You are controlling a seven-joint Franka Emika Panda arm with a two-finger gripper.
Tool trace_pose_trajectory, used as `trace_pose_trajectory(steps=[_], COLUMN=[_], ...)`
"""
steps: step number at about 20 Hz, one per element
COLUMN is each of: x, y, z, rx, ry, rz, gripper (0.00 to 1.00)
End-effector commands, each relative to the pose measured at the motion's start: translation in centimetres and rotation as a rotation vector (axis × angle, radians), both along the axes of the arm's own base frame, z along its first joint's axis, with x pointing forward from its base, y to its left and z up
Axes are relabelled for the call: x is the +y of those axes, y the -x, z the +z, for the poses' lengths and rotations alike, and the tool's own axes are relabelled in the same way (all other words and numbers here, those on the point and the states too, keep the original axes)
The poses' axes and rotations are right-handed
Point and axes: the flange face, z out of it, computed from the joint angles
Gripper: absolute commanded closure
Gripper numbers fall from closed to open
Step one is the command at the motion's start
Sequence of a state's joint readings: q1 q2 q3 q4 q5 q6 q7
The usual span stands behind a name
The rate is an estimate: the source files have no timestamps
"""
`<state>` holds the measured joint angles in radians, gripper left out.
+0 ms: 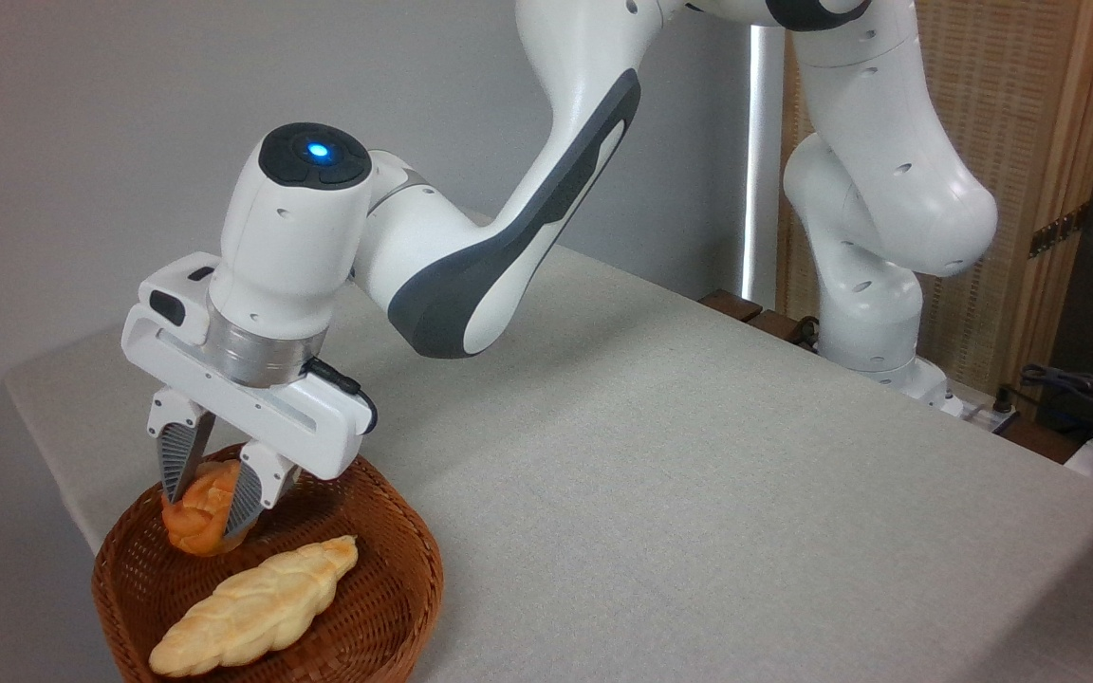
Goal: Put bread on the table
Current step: 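Close the gripper on the round roll and lift it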
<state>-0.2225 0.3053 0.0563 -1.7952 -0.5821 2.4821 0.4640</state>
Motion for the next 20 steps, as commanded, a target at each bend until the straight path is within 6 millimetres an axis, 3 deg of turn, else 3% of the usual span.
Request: trace_pose_trajectory(steps=[1,4,9,12,17,20], x=[-0.1,0.5,2.8,3.1,5.8,7.4], y=[-0.2,-0.2,0.4,1.2,4.3,7.2], z=[0.2,1.0,5.4,7.8,11.9,13.1], rx=[-0.011,-0.022,-0.081,-0.111,-0.084,-0.025], ry=[0.014,0.014,0.019,0.026,-0.098,-0.124], rz=[0.012,0.02,0.05,0.048,-0.071,-0.193], gripper=[0.53,0.52,0.52,0.51,0.47,0.45])
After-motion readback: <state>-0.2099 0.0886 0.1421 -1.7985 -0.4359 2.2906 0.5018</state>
